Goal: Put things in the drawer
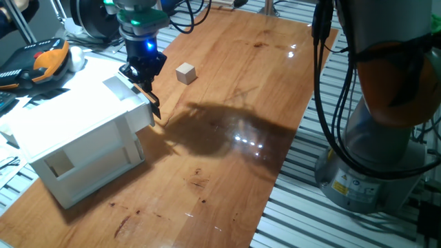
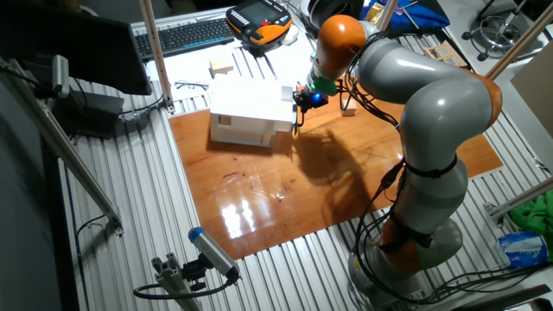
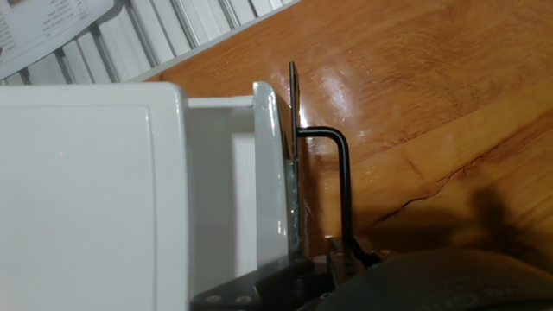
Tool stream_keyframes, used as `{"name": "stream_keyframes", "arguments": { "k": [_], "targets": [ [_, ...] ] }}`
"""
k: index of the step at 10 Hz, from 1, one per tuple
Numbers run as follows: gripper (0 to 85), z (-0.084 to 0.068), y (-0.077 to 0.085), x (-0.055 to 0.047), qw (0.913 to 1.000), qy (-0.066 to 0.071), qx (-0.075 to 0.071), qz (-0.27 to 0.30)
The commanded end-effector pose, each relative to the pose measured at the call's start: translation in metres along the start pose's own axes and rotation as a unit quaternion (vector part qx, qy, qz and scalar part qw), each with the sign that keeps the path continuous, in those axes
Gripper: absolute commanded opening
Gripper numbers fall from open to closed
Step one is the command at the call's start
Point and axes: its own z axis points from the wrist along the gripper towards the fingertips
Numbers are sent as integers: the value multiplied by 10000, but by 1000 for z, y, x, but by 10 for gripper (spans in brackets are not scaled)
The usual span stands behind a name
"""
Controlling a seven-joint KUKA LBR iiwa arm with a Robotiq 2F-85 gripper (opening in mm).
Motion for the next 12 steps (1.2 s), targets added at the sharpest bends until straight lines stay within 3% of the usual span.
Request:
{"name": "stream_keyframes", "arguments": {
  "k": [1,12],
  "targets": [
    [0,-1,0,0,10000,-3,7,-8],
    [0,-4,-12,0,10000,-23,40,-88]
  ]
}}
